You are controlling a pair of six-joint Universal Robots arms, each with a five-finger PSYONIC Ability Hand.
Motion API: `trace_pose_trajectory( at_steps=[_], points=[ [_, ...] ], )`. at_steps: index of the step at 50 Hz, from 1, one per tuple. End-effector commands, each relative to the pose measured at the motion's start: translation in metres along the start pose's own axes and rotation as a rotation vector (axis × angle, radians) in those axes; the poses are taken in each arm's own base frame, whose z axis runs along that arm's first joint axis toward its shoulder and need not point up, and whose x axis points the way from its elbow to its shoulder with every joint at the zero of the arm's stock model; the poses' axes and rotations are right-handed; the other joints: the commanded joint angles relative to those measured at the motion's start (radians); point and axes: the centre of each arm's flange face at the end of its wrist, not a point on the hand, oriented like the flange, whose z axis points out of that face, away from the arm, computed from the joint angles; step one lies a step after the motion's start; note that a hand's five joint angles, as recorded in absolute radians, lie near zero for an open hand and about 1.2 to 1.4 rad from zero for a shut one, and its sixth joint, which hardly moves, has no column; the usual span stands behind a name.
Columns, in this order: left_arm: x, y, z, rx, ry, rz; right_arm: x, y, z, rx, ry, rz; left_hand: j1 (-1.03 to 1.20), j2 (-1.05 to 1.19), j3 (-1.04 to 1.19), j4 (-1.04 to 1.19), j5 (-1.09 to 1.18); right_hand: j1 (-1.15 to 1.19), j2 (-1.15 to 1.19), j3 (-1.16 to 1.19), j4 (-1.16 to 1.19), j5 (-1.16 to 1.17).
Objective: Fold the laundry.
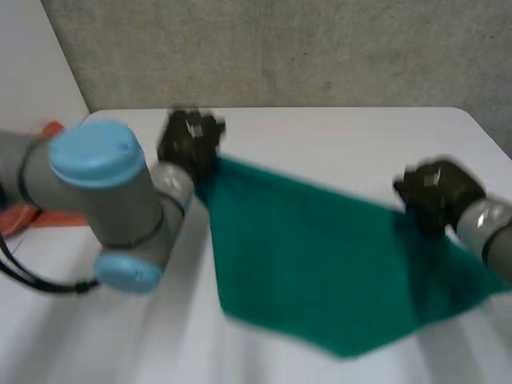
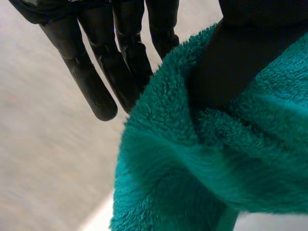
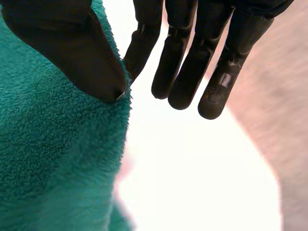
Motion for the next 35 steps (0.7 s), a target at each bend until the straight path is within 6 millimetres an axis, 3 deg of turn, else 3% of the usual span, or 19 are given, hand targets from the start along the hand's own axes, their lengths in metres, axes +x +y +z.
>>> trace_pose_trajectory(
  at_steps=[1,4,6,11,18,19,21,22,23,24,27,31,35],
  points=[
    [-0.081,-0.094,0.021,0.378,-0.300,-0.055,0.050,-0.083,0.019,0.417,0.198,0.182,0.257,0.201,0.208,0.199,0.262,0.429,0.225,0.218,0.212,0.234],
    [-0.091,-0.107,0.016,0.434,-0.362,-0.070,0.061,-0.101,0.015,0.539,0.239,0.227,0.257,0.201,0.208,0.199,0.262,0.429,0.225,0.218,0.212,0.234],
    [-0.093,-0.105,0.010,0.442,-0.386,-0.078,0.063,-0.106,0.011,0.565,0.249,0.222,0.257,0.201,0.208,0.199,0.262,0.429,0.225,0.218,0.212,0.234],
    [-0.083,-0.090,-0.009,0.392,-0.345,-0.065,0.052,-0.099,0.002,0.519,0.201,0.225,0.257,0.201,0.208,0.199,0.262,0.429,0.225,0.218,0.212,0.234],
    [-0.042,-0.015,-0.049,0.138,-0.186,-0.018,-0.002,-0.052,-0.006,0.267,-0.087,0.116,0.257,0.201,0.208,0.199,0.262,0.429,0.225,0.218,0.212,0.234],
    [-0.032,0.002,-0.060,0.074,-0.143,-0.001,-0.015,-0.036,-0.008,0.187,-0.163,0.064,0.257,0.201,0.208,0.199,0.262,0.429,0.225,0.218,0.212,0.234],
    [-0.024,0.016,-0.069,0.019,-0.111,0.019,-0.028,-0.017,-0.006,0.092,-0.234,0.005,0.257,0.201,0.208,0.199,0.262,0.429,0.225,0.218,0.212,0.234],
    [-0.017,0.028,-0.078,-0.031,-0.078,0.048,-0.032,-0.010,-0.005,0.056,-0.256,-0.019,0.257,0.201,0.208,0.199,0.262,0.334,0.130,0.123,0.117,0.139],
    [-0.014,0.033,-0.083,-0.056,-0.064,0.066,-0.035,-0.002,-0.003,0.001,-0.273,-0.064,0.257,0.201,0.208,0.199,0.262,0.007,-0.197,-0.203,-0.210,-0.187],
    [-0.008,0.039,-0.091,-0.088,-0.035,0.101,-0.036,0.001,-0.002,-0.024,-0.276,-0.082,0.257,0.201,0.208,0.199,0.262,-0.164,-0.368,-0.375,-0.382,-0.359],
    [-0.001,0.045,-0.102,-0.120,0.002,0.153,-0.032,0.001,0.003,-0.059,-0.231,-0.104,0.257,0.201,0.208,0.199,0.262,-0.532,-0.736,-0.742,-0.749,-0.726],
    [-0.001,0.044,-0.115,-0.146,0.025,0.232,-0.024,-0.005,0.016,-0.034,-0.183,-0.085,0.257,0.201,0.208,0.199,0.262,-0.744,-0.948,-0.955,-0.961,-0.939],
    [-0.012,0.022,-0.122,-0.093,-0.008,0.223,-0.021,-0.024,0.027,0.029,-0.170,-0.020,0.257,0.201,0.208,0.199,0.262,-0.780,-0.984,-0.990,-0.997,-0.975]
  ],
)
